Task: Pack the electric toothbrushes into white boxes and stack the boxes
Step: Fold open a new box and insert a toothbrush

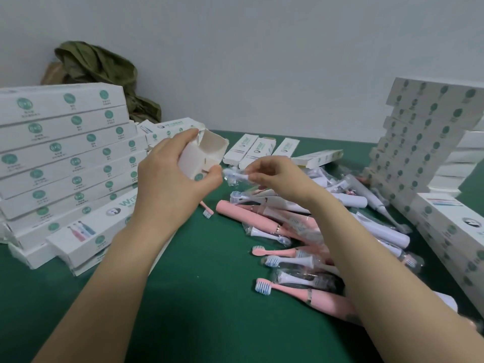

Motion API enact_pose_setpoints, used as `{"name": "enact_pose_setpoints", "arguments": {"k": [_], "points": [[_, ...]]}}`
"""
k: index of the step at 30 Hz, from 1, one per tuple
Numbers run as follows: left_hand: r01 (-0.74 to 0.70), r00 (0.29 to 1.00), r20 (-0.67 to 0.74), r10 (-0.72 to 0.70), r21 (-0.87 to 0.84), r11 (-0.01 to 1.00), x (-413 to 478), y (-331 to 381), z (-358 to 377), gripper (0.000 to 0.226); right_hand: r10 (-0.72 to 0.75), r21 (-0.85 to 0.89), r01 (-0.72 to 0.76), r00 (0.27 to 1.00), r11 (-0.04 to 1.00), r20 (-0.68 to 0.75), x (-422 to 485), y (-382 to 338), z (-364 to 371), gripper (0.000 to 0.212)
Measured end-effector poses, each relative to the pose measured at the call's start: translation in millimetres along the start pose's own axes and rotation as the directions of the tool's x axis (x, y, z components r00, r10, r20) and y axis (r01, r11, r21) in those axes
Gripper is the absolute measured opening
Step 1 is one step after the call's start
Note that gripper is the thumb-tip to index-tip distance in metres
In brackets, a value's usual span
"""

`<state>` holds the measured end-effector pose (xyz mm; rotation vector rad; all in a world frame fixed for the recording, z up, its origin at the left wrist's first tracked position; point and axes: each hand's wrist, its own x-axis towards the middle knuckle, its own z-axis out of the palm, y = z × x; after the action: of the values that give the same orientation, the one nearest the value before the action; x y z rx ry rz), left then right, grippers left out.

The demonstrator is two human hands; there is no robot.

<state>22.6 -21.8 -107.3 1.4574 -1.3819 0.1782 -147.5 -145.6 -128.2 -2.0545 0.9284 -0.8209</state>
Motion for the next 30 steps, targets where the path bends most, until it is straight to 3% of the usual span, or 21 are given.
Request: {"name": "enact_pose_setpoints", "arguments": {"k": [4,9,10,13,17,21,26,29,30], "points": [[0.012,1.000,0.019,-0.013,0.004,1.000,-2,1,2,0.055,0.066,0.378,-0.043,0.997,0.925,-0.050,-10,-22,-5,0.010],[-0.020,0.998,0.057,0.020,0.011,1.000,-7,5,6,0.058,0.021,0.797,0.025,0.999,0.603,-0.047,-21,-59,-10,0.005],[-0.036,0.998,0.058,0.036,0.004,0.999,-8,6,7,0.058,-0.016,0.797,0.045,0.999,0.602,-0.044,-22,-68,-10,0.009],[-0.048,0.996,0.070,0.049,-0.019,0.999,-8,9,8,0.055,-0.109,0.677,0.121,0.992,0.726,-0.060,-28,-87,-5,0.020],[-0.052,0.996,0.074,0.053,-0.012,0.999,-8,9,9,0.056,-0.039,0.290,0.111,0.969,0.951,-0.243,-32,-96,4,0.011],[-0.064,0.994,0.094,0.064,-0.002,0.998,-9,10,9,0.063,-0.036,0.016,0.043,0.941,0.999,-0.338,-33,-96,7,0.010],[-0.087,0.993,0.080,0.086,0.003,0.996,-9,11,10,0.063,-0.050,0.121,0.079,0.972,0.989,-0.229,-33,-100,6,0.019],[-0.119,0.991,0.056,0.120,-0.016,0.993,-9,10,10,0.059,0.026,0.342,0.037,0.984,0.939,-0.177,-34,-100,6,0.018],[-0.129,0.990,0.054,0.129,-0.014,0.992,-9,10,10,0.059,0.037,0.343,0.025,0.984,0.939,-0.174,-34,-100,6,0.018]]}}
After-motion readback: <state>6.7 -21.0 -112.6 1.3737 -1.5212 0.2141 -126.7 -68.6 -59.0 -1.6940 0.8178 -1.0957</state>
